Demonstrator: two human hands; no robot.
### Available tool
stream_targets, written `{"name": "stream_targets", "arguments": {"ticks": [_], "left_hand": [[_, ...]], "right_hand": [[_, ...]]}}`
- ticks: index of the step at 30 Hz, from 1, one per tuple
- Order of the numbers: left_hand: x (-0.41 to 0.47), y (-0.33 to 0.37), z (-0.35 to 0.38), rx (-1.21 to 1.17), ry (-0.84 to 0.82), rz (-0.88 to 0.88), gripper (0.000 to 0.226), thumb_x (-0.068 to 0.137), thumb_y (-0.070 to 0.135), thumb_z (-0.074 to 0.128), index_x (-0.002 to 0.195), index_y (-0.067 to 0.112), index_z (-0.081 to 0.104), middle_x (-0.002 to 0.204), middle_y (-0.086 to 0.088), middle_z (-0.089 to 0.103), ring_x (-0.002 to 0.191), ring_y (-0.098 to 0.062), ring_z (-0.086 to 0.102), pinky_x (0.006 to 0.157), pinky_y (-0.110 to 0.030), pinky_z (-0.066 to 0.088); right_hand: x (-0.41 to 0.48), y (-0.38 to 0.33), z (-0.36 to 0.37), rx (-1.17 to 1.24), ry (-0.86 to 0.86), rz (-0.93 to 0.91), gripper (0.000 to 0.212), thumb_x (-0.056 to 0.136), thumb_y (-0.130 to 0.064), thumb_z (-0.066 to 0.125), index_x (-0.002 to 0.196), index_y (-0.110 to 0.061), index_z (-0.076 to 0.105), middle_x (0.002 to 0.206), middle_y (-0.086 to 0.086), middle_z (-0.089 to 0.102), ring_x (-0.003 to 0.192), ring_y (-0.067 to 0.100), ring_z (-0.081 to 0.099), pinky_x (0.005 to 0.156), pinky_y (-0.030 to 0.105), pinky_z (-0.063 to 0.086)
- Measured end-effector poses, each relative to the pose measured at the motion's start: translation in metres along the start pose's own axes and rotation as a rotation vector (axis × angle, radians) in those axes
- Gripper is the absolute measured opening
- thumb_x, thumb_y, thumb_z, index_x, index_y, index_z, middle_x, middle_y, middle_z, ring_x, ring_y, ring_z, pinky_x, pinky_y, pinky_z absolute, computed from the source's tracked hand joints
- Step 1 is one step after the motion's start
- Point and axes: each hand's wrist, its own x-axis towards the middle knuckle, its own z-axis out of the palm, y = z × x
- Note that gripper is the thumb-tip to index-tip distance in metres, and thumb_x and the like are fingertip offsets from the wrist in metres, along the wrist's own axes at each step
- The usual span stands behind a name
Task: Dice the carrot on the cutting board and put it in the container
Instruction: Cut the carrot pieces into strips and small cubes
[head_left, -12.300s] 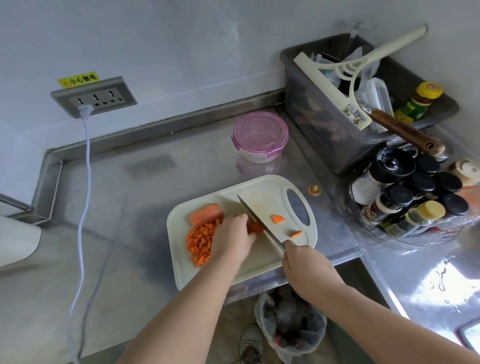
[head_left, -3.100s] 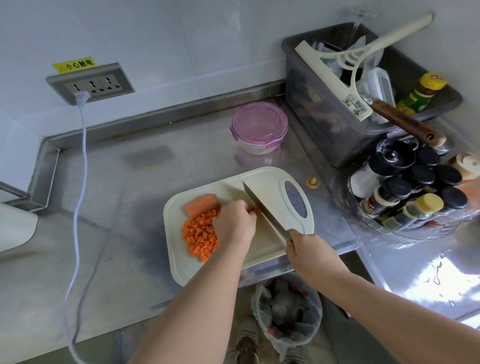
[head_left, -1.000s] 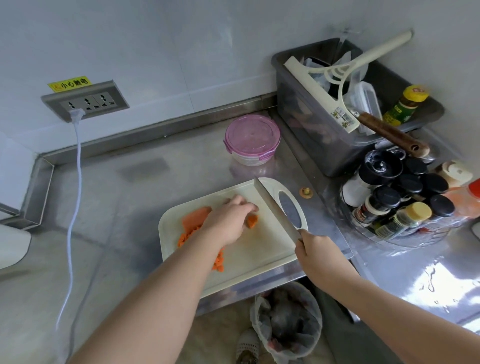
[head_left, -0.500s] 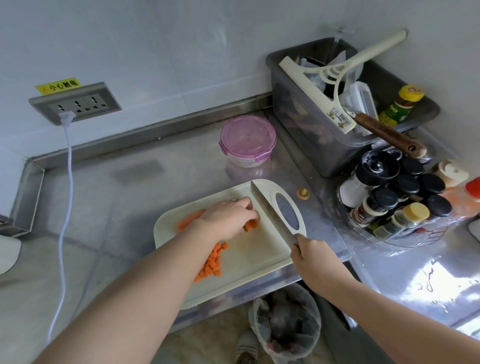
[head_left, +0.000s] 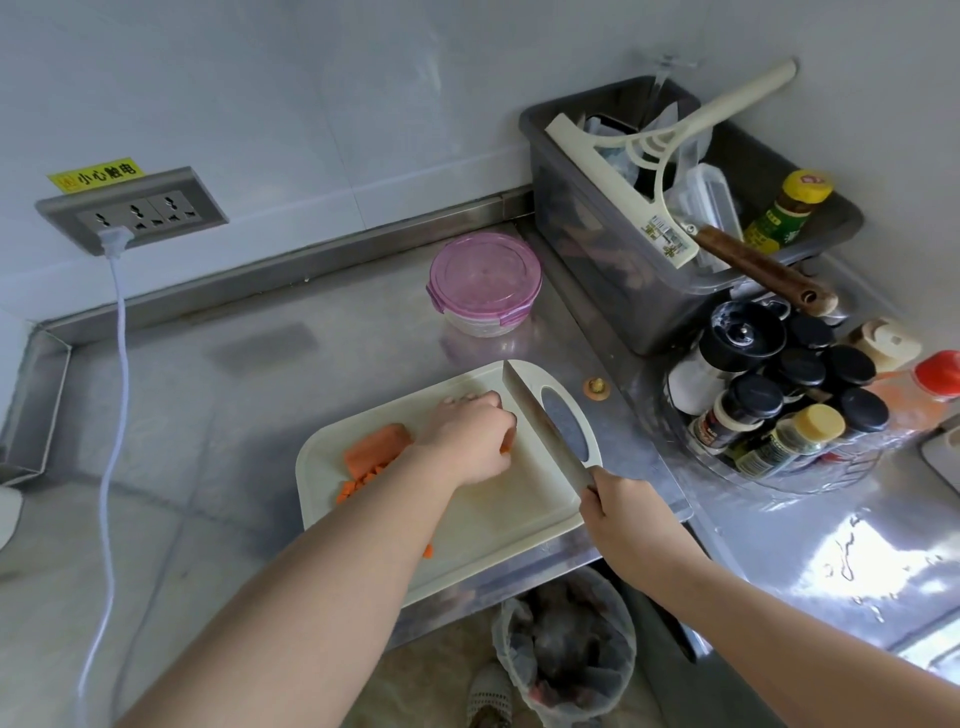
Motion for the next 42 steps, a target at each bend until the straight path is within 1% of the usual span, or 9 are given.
{"name": "stream_targets", "arguments": {"ticks": [3,5,9,15,18,23,32,36,42], "left_hand": [[0.002,-0.006,-0.001,-0.101,0.021,-0.023,0.013,0.085,0.028,0.058,0.096,0.024,0.064,0.106,0.001,0.056,0.099,-0.022,0.057,0.079,-0.028,0.040],[0.003,-0.013,-0.002,-0.198,-0.008,-0.038,0.010,0.085,0.024,0.061,0.094,0.022,0.065,0.101,0.002,0.062,0.095,-0.021,0.060,0.082,-0.032,0.048],[0.001,-0.019,-0.002,-0.290,-0.088,-0.046,0.007,0.085,0.018,0.066,0.091,0.020,0.069,0.093,0.003,0.069,0.087,-0.015,0.063,0.084,-0.034,0.051],[-0.003,-0.021,-0.004,-0.264,-0.108,-0.031,0.021,0.091,0.011,0.057,0.106,0.017,0.071,0.110,0.001,0.065,0.101,-0.018,0.060,0.091,-0.030,0.047],[-0.009,-0.023,-0.004,-0.227,-0.129,-0.007,0.040,0.086,-0.001,0.049,0.114,0.020,0.066,0.120,0.003,0.058,0.108,-0.019,0.057,0.092,-0.031,0.046],[-0.016,-0.021,-0.005,-0.076,-0.175,0.057,0.044,0.085,0.004,0.055,0.124,0.025,0.055,0.126,0.004,0.045,0.113,-0.019,0.051,0.092,-0.034,0.045],[-0.007,-0.024,0.001,-0.040,-0.123,0.087,0.034,0.088,0.021,0.064,0.121,0.022,0.056,0.119,0.001,0.048,0.113,-0.021,0.051,0.090,-0.033,0.043],[-0.013,-0.022,0.009,-0.106,-0.043,0.002,0.026,0.086,0.025,0.065,0.111,0.022,0.058,0.114,0.003,0.050,0.106,-0.019,0.055,0.081,-0.031,0.045],[-0.027,-0.014,0.024,-0.213,0.111,-0.137,0.023,0.087,0.026,0.065,0.107,0.018,0.057,0.111,0.002,0.052,0.100,-0.020,0.057,0.080,-0.034,0.048]], "right_hand": [[-0.001,0.003,-0.002,0.015,0.000,0.002,0.033,0.100,-0.015,0.033,0.067,-0.017,0.031,0.062,0.000,0.041,0.051,0.013,0.034,0.047,0.024,0.024],[-0.001,0.004,-0.002,0.023,-0.002,0.005,0.033,0.100,-0.015,0.033,0.067,-0.017,0.032,0.061,0.000,0.041,0.051,0.013,0.034,0.047,0.024,0.024],[0.000,0.004,-0.001,0.021,-0.005,0.011,0.033,0.100,-0.016,0.033,0.068,-0.018,0.033,0.062,-0.001,0.043,0.051,0.013,0.036,0.047,0.023,0.026],[-0.001,0.000,0.000,-0.005,0.000,-0.012,0.034,0.101,-0.016,0.033,0.067,-0.020,0.031,0.062,-0.002,0.043,0.051,0.012,0.037,0.046,0.022,0.025],[-0.002,0.002,0.002,-0.005,0.001,-0.014,0.034,0.100,-0.016,0.034,0.066,-0.019,0.031,0.061,-0.001,0.043,0.051,0.013,0.037,0.045,0.023,0.025],[-0.004,0.001,0.002,0.013,-0.013,-0.006,0.033,0.099,-0.015,0.034,0.066,-0.017,0.030,0.060,-0.001,0.040,0.051,0.014,0.033,0.047,0.025,0.024],[-0.007,-0.001,0.002,0.005,-0.027,0.002,0.034,0.100,-0.017,0.034,0.067,-0.019,0.030,0.062,-0.001,0.040,0.052,0.013,0.033,0.047,0.024,0.025],[-0.006,-0.002,0.003,0.004,-0.031,0.006,0.034,0.101,-0.017,0.033,0.067,-0.019,0.031,0.063,-0.001,0.041,0.052,0.013,0.034,0.048,0.024,0.026],[-0.002,-0.006,0.005,0.018,-0.030,-0.002,0.032,0.100,-0.015,0.033,0.067,-0.017,0.032,0.061,0.000,0.041,0.052,0.015,0.034,0.049,0.026,0.027]]}}
